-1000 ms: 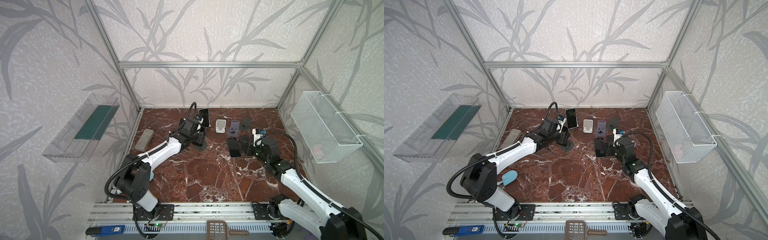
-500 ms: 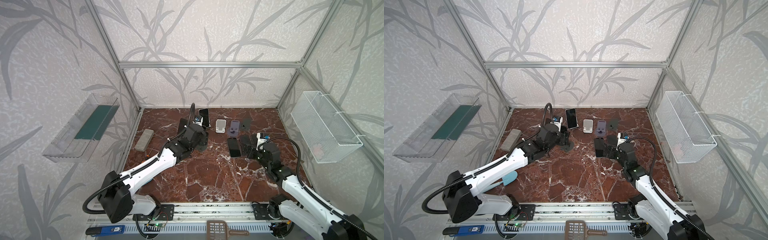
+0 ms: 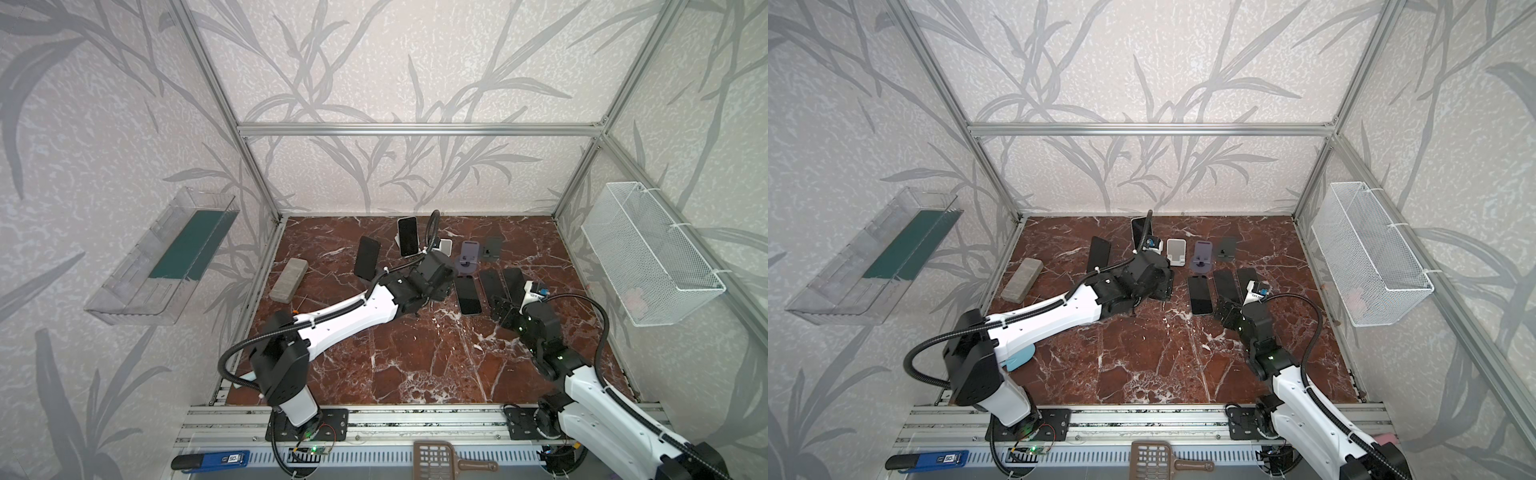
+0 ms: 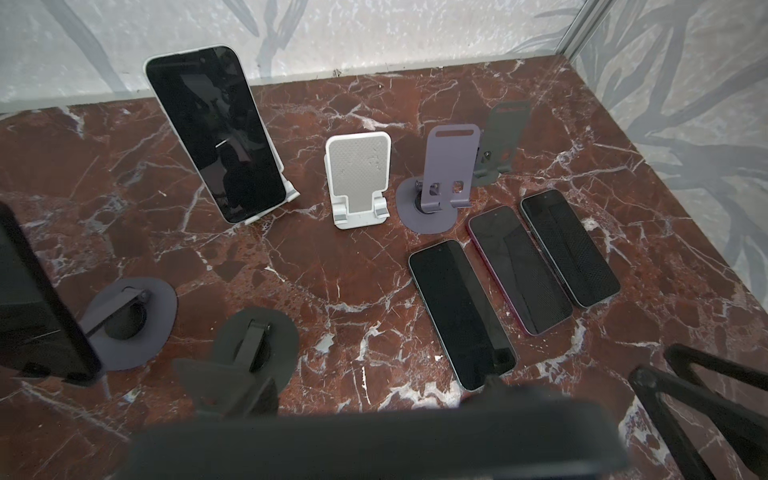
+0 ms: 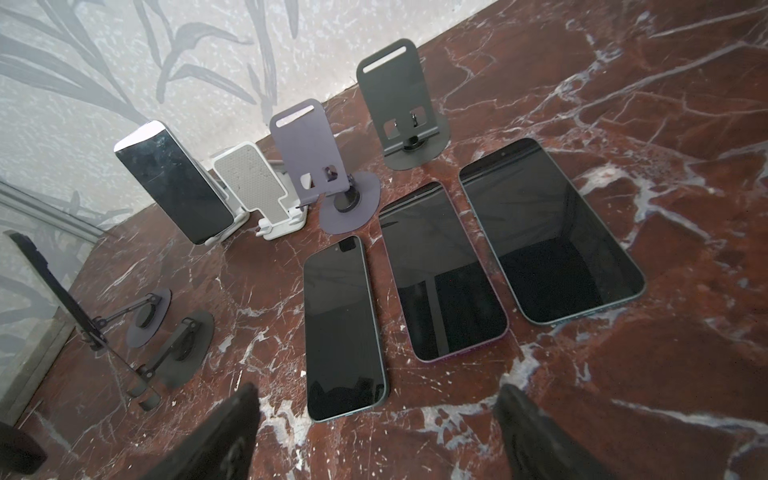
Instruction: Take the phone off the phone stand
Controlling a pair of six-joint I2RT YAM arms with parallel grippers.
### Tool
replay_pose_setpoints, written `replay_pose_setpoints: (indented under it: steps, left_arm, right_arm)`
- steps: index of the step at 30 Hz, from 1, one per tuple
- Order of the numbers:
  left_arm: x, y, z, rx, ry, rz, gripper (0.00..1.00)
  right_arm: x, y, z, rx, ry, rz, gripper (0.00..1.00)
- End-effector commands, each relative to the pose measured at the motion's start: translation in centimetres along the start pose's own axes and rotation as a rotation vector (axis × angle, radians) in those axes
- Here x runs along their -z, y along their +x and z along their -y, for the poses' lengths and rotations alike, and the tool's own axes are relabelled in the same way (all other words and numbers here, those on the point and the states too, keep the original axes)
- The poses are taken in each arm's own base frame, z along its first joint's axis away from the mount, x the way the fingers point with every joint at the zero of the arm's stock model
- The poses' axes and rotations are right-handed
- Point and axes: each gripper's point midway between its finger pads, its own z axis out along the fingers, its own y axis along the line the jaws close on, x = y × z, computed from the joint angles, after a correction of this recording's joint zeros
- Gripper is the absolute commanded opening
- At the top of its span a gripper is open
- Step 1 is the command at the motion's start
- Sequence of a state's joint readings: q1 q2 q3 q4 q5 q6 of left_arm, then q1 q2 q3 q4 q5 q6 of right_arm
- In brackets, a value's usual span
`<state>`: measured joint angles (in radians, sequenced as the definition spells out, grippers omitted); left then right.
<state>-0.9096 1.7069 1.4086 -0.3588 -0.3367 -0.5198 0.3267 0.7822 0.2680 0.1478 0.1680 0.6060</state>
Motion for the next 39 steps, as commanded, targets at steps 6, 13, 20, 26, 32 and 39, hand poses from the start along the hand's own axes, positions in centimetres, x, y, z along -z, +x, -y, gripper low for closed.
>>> replay_pose_setpoints:
  steps: [6, 13, 20, 26, 32, 39]
  left_arm:
    - [-4.4, 3.0, -0.2, 0.044, -0.013, -0.26, 0.46]
    - [-6.4, 5.5, -0.3, 0.124, -0.024, -0.489, 0.33]
    - [-8.3, 6.5, -0.6, 0.148, -0.062, -0.575, 0.29]
    - [-9.8, 7.5, -1.1, 0.189, -0.115, -0.59, 0.27]
    - [-11.9, 8.0, -0.7, 0.194, -0.113, -0.606, 0.24]
    - [-13.8, 8.8, -1.7, 0.243, -0.148, -0.625, 0.25]
  right_arm:
    - [-0.6, -1.0, -1.0, -0.029, -0.029, 0.015, 0.88]
    - [-1.0, -0.6, -1.3, -0.032, -0.047, 0.005, 0.87]
    - [-0.9, -0.7, -1.4, -0.032, -0.054, 0.009, 0.87]
    - [-0.7, -0.8, -1.6, -0.033, -0.066, 0.014, 0.87]
    - [-0.6, -1.0, -1.4, -0.036, -0.058, 0.027, 0.86]
    - [-0.1, -1.4, -1.4, -0.038, -0.062, 0.044, 0.86]
